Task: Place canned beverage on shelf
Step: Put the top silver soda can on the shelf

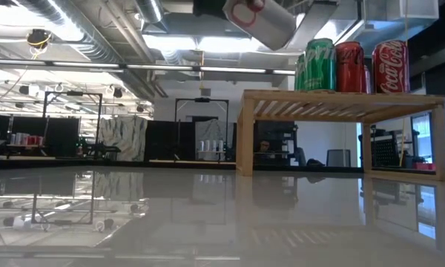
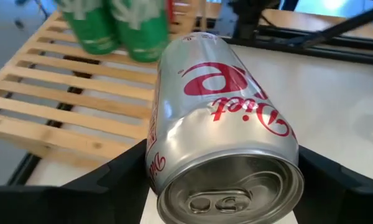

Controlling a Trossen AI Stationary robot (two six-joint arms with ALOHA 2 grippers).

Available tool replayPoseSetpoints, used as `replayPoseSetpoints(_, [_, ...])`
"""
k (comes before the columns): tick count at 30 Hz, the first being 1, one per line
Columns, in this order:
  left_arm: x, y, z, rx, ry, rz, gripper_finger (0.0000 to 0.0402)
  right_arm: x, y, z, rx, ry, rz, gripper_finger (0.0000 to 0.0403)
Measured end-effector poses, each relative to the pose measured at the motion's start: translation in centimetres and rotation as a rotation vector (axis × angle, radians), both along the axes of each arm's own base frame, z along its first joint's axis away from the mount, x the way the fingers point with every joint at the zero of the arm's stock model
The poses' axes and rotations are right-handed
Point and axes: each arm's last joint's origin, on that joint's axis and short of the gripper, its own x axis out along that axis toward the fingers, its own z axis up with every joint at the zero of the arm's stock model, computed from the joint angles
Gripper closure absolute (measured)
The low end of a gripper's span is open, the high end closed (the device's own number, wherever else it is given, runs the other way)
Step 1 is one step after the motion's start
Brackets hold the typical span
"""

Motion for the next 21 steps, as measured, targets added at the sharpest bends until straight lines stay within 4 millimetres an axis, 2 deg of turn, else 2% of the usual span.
replayPoseSetpoints(3, [0.8,3.3,1.8,-0.046,0.060,0.023,0.0116,0.0,0.0,0.0,0.012,0.001,-0.009,0.0103])
replayPoseSetpoints(7, [1.5,7.6,3.0,-0.041,0.159,0.075,0.0116,0.0,0.0,-0.3,0.016,0.016,-0.015,0.0103])
replayPoseSetpoints(10, [1.8,9.9,3.7,-0.027,0.204,0.092,0.0116,0.1,0.0,-0.4,0.005,0.025,-0.015,0.0103])
replayPoseSetpoints(11, [1.8,10.5,3.9,-0.031,0.219,0.088,0.0116,0.1,0.0,-0.4,0.002,0.027,-0.015,0.0102])
replayPoseSetpoints(15, [2.1,12.6,1.9,-0.084,0.283,0.070,0.0117,0.1,0.0,-0.5,-0.007,0.033,-0.015,0.0102])
replayPoseSetpoints(18, [2.5,13.3,0.7,-0.069,0.340,0.073,0.0117,0.1,0.1,-0.7,-0.022,0.045,-0.017,0.0102])
replayPoseSetpoints(21, [2.5,13.2,0.7,-0.055,0.347,0.049,0.0117,0.1,0.1,-0.9,-0.032,0.059,-0.017,0.0102])
